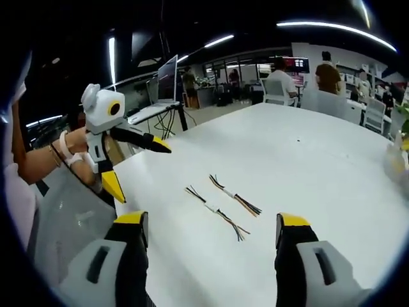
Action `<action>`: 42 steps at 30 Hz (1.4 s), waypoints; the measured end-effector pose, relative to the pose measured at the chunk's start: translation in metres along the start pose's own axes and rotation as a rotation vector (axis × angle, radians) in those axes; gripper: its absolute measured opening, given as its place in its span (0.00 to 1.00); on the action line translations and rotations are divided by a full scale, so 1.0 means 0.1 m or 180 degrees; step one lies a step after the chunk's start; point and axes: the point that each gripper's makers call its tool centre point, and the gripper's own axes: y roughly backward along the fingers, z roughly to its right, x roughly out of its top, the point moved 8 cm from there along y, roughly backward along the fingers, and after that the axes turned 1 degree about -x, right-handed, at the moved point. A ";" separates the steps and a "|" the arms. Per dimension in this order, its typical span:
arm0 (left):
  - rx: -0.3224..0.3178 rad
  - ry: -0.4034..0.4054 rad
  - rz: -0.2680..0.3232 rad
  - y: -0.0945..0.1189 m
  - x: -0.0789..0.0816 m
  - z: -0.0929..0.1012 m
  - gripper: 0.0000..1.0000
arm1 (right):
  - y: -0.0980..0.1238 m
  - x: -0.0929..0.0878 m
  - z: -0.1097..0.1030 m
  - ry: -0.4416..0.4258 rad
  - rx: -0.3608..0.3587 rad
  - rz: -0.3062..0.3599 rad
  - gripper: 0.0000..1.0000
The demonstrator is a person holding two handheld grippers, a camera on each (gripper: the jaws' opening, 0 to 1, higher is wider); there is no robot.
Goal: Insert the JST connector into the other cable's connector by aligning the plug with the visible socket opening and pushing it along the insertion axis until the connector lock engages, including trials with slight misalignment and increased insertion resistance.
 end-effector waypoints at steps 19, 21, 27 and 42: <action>0.0095 0.0149 -0.0090 0.02 -0.14 0.11 0.95 | 0.14 -0.11 -0.16 -0.0165 -0.0064 0.0104 0.82; 0.0089 0.0192 -0.0025 0.02 -0.15 0.11 0.96 | 0.15 -0.15 -0.17 -0.0199 -0.0092 0.0078 0.84; 0.0053 0.0326 -0.0001 0.01 -0.18 0.13 0.98 | 0.15 -0.21 -0.21 -0.0240 -0.0106 0.0006 0.87; -0.0073 0.0498 -0.0072 -0.08 -0.32 0.15 0.99 | 0.06 -0.31 -0.26 -0.0271 -0.0069 -0.0248 0.98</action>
